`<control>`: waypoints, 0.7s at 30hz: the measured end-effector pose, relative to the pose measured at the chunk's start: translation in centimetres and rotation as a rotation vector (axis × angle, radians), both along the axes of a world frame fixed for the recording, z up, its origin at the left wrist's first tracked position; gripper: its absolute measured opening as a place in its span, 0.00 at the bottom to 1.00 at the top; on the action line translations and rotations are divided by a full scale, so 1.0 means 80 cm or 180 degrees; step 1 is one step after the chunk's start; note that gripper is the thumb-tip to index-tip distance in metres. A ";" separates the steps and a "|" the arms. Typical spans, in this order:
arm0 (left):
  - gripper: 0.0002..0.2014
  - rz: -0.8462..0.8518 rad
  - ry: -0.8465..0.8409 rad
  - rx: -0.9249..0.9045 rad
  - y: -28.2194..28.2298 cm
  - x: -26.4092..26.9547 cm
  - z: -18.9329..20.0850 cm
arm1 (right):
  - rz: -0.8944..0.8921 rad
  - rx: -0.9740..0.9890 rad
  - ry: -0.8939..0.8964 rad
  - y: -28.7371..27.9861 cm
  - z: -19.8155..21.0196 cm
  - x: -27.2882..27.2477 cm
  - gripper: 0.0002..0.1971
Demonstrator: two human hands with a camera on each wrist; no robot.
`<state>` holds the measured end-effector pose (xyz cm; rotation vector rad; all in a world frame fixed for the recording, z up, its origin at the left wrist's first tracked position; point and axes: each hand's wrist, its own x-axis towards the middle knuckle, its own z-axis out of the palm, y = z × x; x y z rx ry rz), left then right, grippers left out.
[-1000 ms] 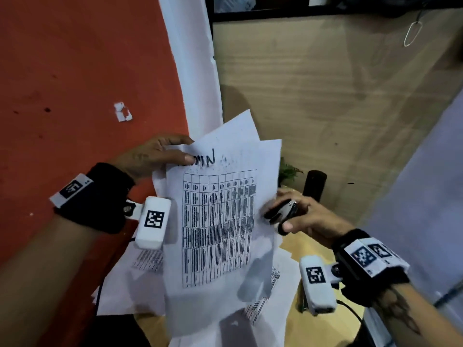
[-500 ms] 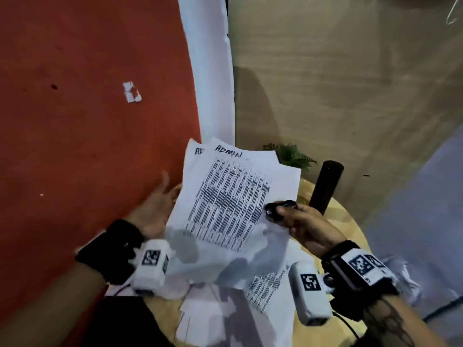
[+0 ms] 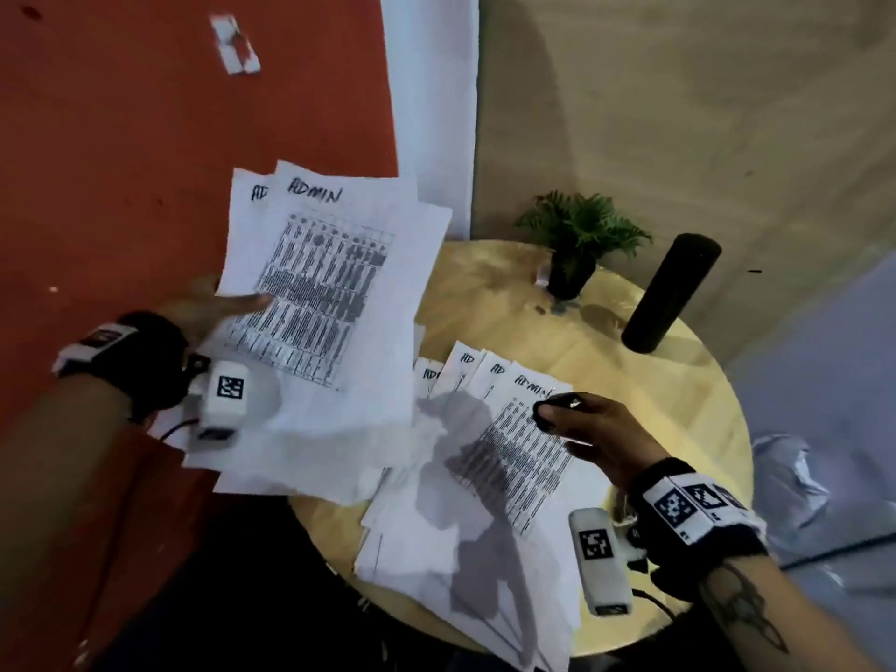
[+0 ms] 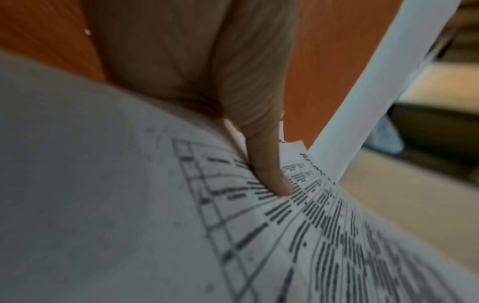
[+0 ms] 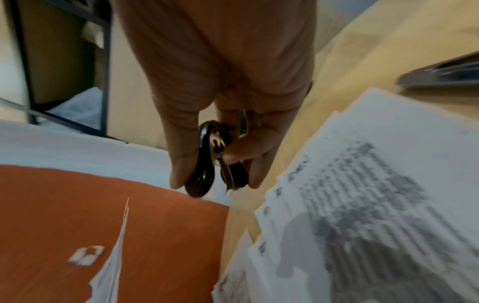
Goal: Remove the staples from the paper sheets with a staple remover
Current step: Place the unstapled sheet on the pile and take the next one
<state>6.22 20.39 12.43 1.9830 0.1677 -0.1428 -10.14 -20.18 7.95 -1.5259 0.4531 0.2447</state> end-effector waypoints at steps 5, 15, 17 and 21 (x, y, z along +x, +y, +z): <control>0.35 -0.0173 0.0615 0.1026 0.021 0.051 -0.133 | -0.0131 -0.0137 0.0521 -0.011 -0.059 -0.022 0.05; 0.29 -0.0142 0.0619 0.2088 -0.002 0.092 -0.215 | -0.0273 -0.0406 0.0902 -0.029 -0.115 -0.059 0.06; 0.28 -0.0194 0.0620 0.2238 0.000 0.100 -0.204 | -0.0246 -0.0390 0.0994 -0.029 -0.127 -0.058 0.04; 0.32 -0.0246 0.0498 0.2357 -0.009 0.114 -0.183 | -0.0302 -0.0248 0.1028 -0.022 -0.149 -0.054 0.07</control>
